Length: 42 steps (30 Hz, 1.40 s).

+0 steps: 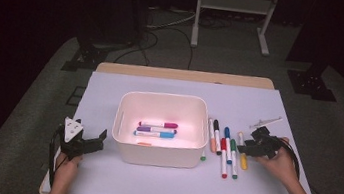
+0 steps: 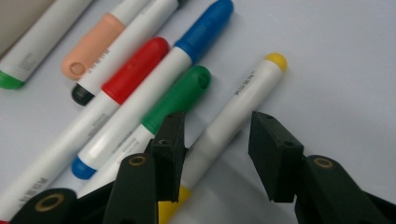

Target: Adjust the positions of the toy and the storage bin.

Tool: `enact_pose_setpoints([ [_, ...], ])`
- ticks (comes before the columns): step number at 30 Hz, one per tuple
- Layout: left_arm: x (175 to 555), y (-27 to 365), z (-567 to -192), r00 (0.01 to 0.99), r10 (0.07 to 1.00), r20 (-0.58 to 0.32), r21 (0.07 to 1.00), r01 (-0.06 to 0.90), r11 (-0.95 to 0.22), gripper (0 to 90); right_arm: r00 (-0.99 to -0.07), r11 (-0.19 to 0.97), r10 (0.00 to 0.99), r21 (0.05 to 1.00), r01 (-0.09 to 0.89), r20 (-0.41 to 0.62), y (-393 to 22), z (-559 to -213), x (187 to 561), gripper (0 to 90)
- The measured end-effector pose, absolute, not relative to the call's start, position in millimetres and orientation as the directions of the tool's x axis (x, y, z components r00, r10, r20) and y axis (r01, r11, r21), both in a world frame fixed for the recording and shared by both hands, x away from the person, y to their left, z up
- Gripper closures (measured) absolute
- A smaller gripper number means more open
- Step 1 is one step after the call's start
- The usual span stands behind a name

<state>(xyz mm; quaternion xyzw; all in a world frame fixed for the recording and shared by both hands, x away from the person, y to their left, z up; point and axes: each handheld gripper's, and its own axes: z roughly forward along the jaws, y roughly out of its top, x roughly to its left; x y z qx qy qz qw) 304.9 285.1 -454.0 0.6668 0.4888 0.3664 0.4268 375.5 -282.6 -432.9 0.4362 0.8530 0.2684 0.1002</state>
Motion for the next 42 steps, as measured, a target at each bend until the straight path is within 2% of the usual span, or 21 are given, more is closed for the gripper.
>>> enact_pose_setpoints([
  [7, 305.0, 284.8, -454.1, 0.254, 0.964, 0.073, 0.928, 0.338, -0.159, 0.0, -0.563, 0.469, 0.826, 0.535, 0.703, 0.016, -298.6, -434.9, 365.6, 60.7],
  [15, 305.5, 285.1, -454.1, 0.253, 0.965, 0.067, 0.927, 0.341, -0.154, 0.0, -0.537, 0.446, 0.843, 0.541, 0.713, 0.013, -308.1, -436.6, 362.5, 75.5],
  [22, 305.3, 285.1, -454.1, 0.252, 0.965, 0.069, 0.927, 0.341, -0.156, 0.0, -0.543, 0.436, 0.838, 0.535, 0.724, 0.053, -310.8, -431.4, 362.9, 76.0],
  [36, 305.5, 285.1, -454.1, 0.253, 0.965, 0.068, 0.927, 0.341, -0.155, 0.0, -0.612, 0.402, 0.777, 0.635, 0.660, 0.144, -301.0, -364.8, 357.8, 76.0],
  [42, 305.5, 285.2, -454.1, 0.253, 0.965, 0.068, 0.927, 0.342, -0.155, 0.0, -0.671, 0.421, 0.728, 0.681, 0.600, 0.142, -286.1, -329.7, 352.2, 76.0],
])
